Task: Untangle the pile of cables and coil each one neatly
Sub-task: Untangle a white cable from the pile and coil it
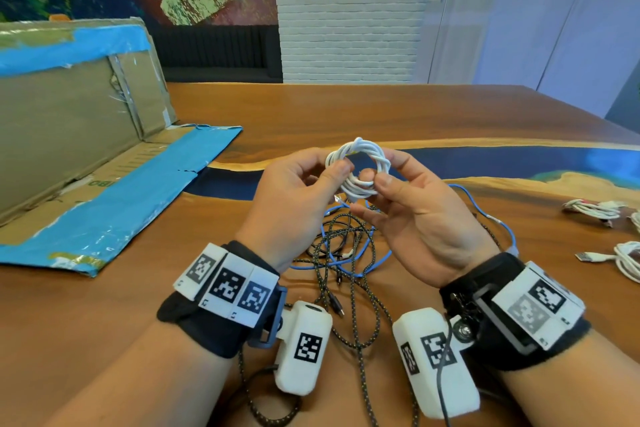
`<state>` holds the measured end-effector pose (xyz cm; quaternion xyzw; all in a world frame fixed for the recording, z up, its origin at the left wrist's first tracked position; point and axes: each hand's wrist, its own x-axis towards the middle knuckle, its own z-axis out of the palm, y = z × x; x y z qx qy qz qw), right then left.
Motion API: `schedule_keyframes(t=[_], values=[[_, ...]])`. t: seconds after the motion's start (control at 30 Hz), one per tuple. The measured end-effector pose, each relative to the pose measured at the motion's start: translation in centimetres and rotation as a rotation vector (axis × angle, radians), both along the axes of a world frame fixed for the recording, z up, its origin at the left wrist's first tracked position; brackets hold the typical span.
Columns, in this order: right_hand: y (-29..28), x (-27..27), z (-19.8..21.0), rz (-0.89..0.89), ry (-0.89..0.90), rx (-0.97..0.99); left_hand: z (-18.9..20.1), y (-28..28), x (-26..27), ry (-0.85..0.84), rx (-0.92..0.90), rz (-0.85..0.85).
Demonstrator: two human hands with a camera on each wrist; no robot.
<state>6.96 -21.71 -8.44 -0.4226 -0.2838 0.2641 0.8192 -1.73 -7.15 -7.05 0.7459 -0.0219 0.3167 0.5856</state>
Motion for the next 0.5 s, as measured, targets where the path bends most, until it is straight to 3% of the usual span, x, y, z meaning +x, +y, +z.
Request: schedule_keyframes(t=[0.23, 0.5], values=[[-0.7, 0.3, 0.3, 0.088, -0.109, 0.025, -0.4, -0.2, 0.4, 0.114, -0.109, -0.008], [-1.7, 1.4, 0.3, 0.207, -0.158, -0.035, -0.3, -0.4, -0.1, 0.311, -0.308, -0.253]])
